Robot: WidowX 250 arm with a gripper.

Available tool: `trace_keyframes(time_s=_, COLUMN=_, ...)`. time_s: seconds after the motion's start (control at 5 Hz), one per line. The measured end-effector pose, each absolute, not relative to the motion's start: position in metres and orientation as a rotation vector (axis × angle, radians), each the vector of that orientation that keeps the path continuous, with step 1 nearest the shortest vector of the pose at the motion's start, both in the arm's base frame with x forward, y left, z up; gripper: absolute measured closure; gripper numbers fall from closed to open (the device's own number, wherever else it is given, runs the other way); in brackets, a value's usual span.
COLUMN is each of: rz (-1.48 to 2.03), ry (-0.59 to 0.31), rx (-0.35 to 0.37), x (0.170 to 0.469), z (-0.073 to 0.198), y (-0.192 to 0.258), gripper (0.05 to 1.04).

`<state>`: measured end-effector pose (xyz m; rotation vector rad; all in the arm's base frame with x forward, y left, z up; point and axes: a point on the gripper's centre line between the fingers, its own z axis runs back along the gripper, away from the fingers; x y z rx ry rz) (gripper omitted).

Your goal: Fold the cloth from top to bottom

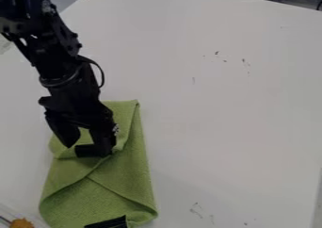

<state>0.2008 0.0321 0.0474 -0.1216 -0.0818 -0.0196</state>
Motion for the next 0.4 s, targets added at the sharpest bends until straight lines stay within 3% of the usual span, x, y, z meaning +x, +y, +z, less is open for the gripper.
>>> trace_keyframes(time_s=0.4, rz=-0.017, ry=-0.24, rx=0.1, x=0.219, z=0.055, y=0.021, gripper=0.084)
